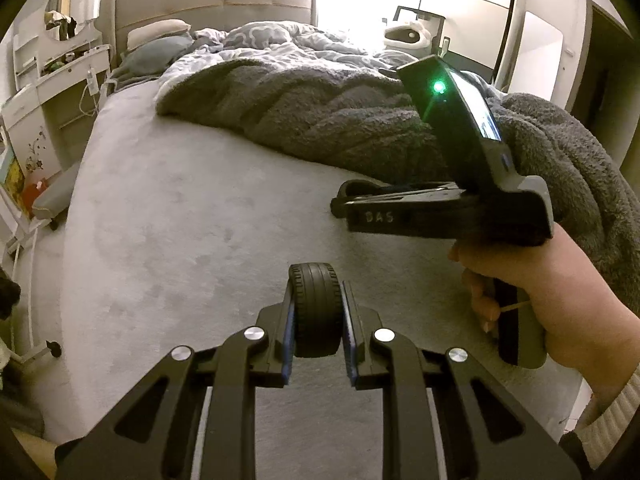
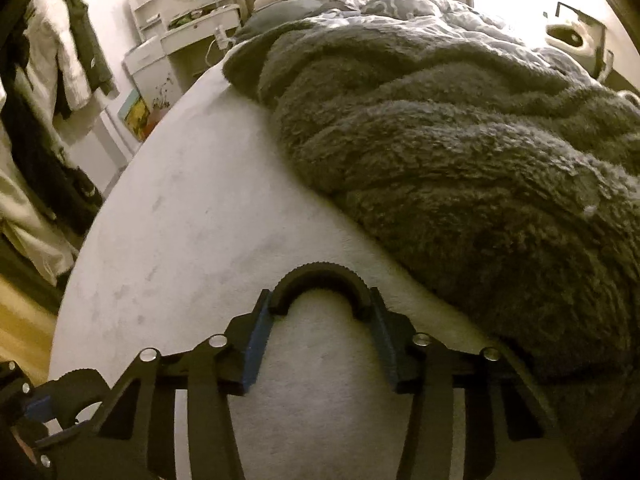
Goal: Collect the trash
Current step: 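Carry the tire and arc piece with both tools over the bin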
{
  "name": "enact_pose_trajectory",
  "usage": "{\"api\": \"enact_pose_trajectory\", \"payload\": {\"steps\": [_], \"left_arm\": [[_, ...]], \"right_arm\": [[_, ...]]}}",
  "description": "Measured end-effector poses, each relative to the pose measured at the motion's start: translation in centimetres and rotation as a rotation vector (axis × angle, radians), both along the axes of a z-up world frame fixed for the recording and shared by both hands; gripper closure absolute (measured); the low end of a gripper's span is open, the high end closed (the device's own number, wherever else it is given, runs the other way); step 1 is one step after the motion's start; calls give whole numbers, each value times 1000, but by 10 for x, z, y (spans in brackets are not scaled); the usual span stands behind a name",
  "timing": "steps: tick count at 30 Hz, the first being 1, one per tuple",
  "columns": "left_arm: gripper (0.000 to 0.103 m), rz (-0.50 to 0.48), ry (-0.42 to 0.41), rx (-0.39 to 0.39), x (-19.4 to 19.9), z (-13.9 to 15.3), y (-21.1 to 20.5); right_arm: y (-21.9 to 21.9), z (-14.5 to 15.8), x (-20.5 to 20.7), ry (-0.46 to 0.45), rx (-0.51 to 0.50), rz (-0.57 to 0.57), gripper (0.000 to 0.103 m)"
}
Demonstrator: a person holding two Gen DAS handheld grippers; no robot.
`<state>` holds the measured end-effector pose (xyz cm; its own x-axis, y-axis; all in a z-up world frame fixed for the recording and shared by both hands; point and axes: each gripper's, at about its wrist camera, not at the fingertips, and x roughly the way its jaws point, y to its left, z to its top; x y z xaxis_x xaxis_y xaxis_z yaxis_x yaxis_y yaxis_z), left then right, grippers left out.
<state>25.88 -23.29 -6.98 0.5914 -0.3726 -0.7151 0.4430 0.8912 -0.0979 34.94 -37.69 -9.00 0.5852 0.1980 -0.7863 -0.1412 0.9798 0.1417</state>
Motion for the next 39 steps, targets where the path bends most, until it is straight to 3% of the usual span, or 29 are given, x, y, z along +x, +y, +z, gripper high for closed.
{"api": "enact_pose_trajectory", "payload": {"steps": [7, 18, 31, 39], "left_arm": [[81, 1, -4, 8, -4, 1, 7], [81, 34, 3, 24, -8, 10, 29], [81, 44, -4, -17, -28, 37, 52], [81, 110, -9, 21, -42, 40, 68]], "right_arm": [[5, 5, -1, -14, -17, -13, 59], [24, 41, -14, -83, 25, 10, 59], [60, 86, -62, -152, 33, 84, 59], [74, 96, -90, -157, 61, 108, 59]]}}
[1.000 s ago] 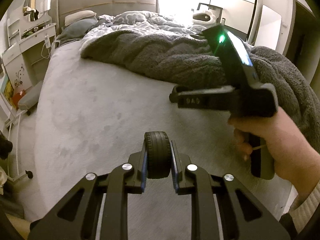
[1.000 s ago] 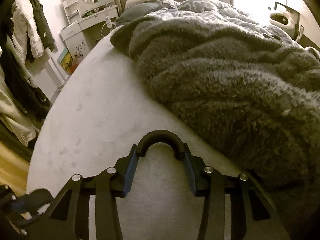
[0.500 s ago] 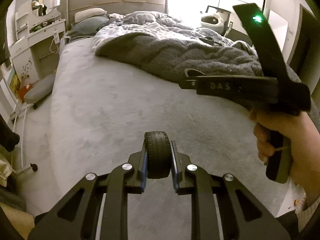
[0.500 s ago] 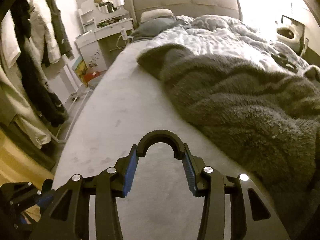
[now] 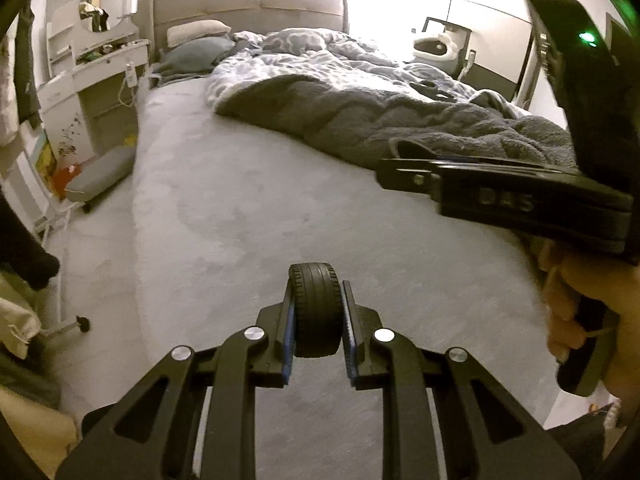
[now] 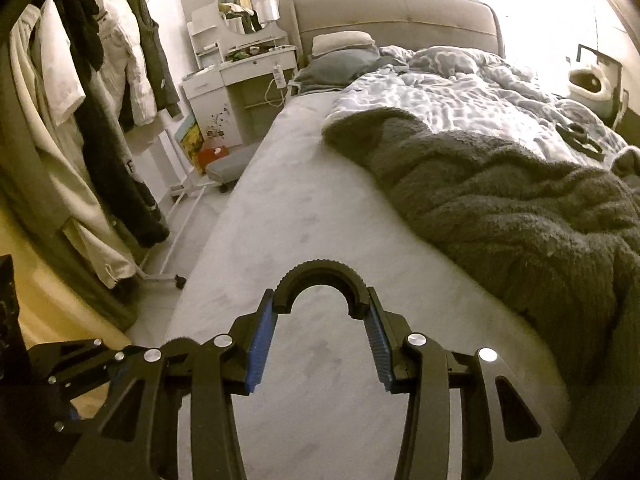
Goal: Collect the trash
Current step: 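Carry the tire and arc piece with both tools over the bin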
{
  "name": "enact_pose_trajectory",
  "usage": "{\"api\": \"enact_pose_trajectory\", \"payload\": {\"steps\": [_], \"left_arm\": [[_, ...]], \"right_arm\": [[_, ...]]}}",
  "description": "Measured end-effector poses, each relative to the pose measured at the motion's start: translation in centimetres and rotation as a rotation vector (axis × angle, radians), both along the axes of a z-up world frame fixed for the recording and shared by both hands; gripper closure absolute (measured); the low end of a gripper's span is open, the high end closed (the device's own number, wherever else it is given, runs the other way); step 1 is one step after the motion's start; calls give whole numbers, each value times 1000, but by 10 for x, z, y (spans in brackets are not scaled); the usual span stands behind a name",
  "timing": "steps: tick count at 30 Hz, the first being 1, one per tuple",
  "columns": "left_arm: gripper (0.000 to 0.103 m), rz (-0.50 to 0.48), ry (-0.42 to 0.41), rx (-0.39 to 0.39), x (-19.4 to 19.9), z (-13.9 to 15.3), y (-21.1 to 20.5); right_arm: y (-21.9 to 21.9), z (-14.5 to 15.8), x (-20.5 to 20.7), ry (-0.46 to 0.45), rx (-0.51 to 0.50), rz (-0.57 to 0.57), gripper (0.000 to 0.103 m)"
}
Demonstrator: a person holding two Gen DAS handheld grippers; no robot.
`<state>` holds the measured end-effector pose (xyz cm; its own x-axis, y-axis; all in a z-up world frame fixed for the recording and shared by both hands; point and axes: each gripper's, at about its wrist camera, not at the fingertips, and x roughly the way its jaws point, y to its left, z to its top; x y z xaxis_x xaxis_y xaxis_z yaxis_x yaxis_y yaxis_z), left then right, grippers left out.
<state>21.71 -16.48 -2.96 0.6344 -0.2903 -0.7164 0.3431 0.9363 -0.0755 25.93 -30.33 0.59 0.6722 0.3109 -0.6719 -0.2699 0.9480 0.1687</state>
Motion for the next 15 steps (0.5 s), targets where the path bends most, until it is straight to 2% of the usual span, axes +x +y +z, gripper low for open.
{"api": "enact_pose_trajectory", "payload": {"steps": [4, 15], "left_arm": [[81, 45, -8, 14, -10, 3, 17], [81, 161, 8, -16, -44, 5, 69]], "right_arm": [[0, 6, -13, -6, 19, -7, 59], [8, 13, -46, -10, -1, -5, 59]]}}
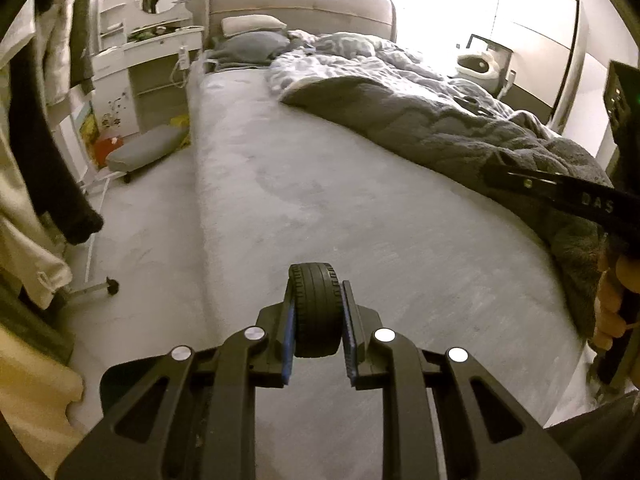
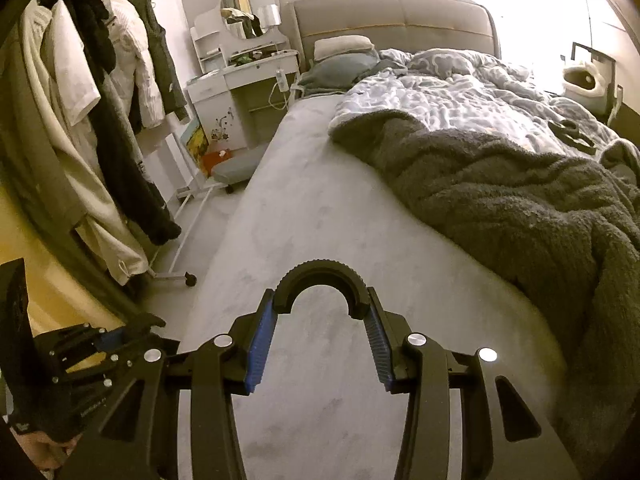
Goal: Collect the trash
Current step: 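Carry the tire and arc piece with both tools over the bin, then open the left tool to drop the black tire into the bin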
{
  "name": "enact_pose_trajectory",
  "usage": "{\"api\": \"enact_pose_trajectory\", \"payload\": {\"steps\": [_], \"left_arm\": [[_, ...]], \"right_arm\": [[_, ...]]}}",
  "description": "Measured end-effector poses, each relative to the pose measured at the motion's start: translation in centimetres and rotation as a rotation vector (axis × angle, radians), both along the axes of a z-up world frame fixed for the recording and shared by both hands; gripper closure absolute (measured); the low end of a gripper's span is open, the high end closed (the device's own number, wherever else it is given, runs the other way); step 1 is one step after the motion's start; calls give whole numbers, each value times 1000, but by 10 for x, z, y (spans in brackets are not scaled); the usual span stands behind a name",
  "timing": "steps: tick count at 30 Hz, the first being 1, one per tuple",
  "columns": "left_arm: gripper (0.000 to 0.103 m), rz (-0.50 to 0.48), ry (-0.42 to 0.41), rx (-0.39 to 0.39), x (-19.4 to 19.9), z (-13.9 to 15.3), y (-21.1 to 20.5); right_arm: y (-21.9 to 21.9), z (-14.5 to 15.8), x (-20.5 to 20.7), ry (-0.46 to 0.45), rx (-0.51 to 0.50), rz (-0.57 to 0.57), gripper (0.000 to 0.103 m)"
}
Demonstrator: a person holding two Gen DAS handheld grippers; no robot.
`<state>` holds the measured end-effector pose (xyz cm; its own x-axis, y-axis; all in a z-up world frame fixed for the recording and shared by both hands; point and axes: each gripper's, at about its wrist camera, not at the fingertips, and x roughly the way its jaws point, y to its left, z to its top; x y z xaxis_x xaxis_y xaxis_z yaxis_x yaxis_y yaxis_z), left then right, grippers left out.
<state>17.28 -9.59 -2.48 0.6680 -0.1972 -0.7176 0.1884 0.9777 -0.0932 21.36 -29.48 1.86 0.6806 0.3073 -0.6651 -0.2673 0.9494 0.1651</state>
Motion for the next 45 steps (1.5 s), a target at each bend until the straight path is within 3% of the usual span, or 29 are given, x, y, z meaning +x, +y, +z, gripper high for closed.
{"api": "enact_pose_trajectory", "payload": {"steps": [13, 17, 22, 26, 29, 45], "left_arm": [[81, 35, -13, -33, -14, 13, 51], [81, 31, -30, 23, -20, 9, 58], [81, 38, -11, 12, -25, 1, 77], [81, 71, 41, -5, -23, -18, 97], [81, 116, 98, -65, -20, -38, 119], [81, 233, 305, -9, -16, -122, 181]], "right_arm": [[44, -10, -47, -5, -3, 22, 59], [59, -21, -63, 21, -7, 16, 59], [79, -23, -76, 28, 1, 23, 59], [99, -16, -84, 2, -12, 69, 59], [111, -14, -86, -9, -10, 95, 59], [185, -23, -65, 31, 32, 225, 59]]}}
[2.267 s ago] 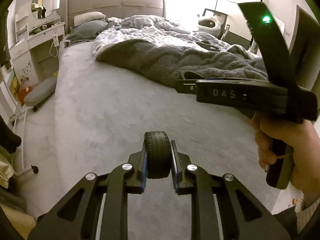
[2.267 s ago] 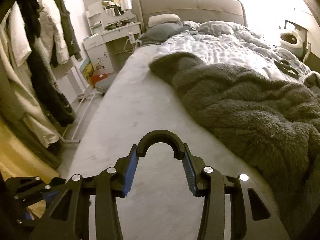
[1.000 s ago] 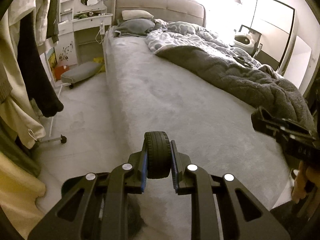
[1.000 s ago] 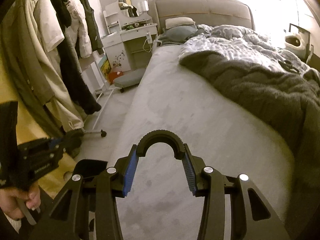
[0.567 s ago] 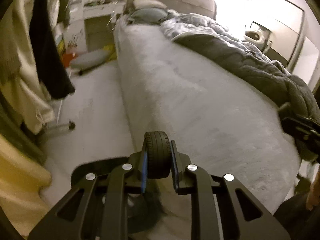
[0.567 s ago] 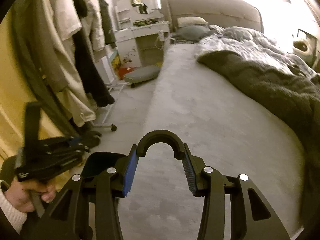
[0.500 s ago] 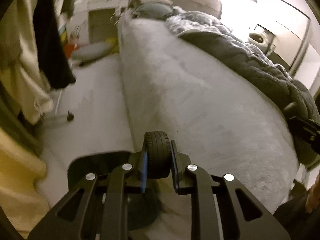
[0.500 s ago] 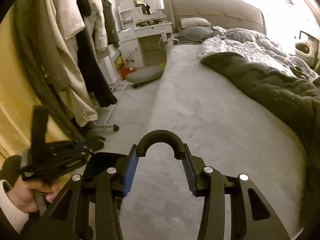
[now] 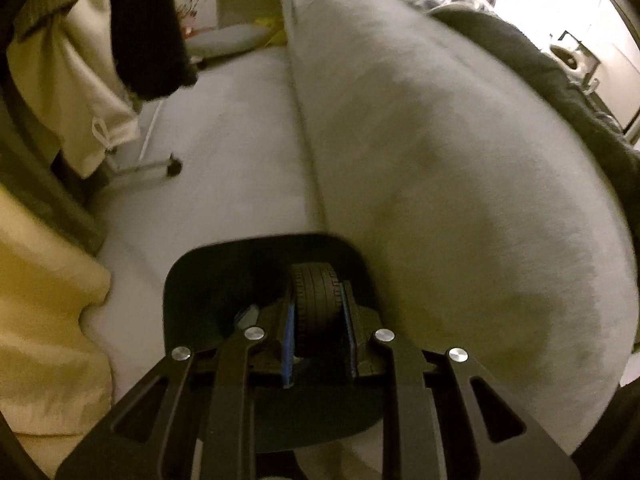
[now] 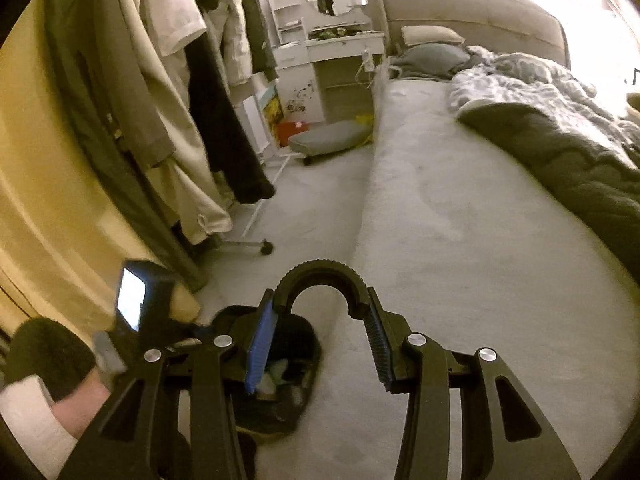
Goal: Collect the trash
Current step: 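Open the left tool to drop the black tire into the bin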
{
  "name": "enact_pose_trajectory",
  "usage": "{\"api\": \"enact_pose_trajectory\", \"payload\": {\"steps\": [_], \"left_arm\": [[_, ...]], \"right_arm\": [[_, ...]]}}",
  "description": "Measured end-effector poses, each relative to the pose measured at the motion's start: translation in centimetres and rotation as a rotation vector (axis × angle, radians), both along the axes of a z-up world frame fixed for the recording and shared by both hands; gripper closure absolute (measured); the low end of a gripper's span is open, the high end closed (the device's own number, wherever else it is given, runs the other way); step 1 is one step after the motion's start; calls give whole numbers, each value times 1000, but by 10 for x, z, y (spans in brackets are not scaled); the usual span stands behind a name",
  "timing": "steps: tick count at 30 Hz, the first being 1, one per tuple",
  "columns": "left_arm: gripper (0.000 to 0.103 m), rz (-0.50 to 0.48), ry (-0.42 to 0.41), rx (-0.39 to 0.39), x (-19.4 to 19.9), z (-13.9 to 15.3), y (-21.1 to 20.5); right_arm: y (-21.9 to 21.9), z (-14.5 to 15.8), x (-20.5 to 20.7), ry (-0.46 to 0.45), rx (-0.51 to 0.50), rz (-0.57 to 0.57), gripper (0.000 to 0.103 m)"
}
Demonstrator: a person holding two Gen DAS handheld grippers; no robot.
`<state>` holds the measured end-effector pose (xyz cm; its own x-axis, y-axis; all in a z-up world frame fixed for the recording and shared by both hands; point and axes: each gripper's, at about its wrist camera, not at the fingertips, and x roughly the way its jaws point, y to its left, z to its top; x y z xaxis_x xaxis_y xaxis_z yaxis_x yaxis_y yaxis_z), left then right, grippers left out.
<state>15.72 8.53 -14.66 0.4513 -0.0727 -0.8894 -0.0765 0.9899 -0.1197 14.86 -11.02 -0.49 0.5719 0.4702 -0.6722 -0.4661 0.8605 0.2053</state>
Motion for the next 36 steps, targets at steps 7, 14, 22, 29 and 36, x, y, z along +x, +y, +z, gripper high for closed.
{"api": "enact_pose_trajectory", "payload": {"steps": [7, 14, 22, 29, 36], "left_arm": [[81, 40, 110, 6, -3, -46, 30], [81, 50, 204, -20, -9, -80, 56], [72, 47, 273, -53, -18, -102, 70], [38, 82, 230, -60, -29, -92, 89], [23, 66, 137, -60, -39, -72, 99]], "right_arm": [[57, -14, 11, 37, -26, 91, 59], [94, -37, 23, 97, -79, 137, 59], [135, -69, 27, 168, -145, 182, 59], [164, -96, 33, 215, -202, 206, 59], [181, -125, 37, 272, -235, 214, 59]]}}
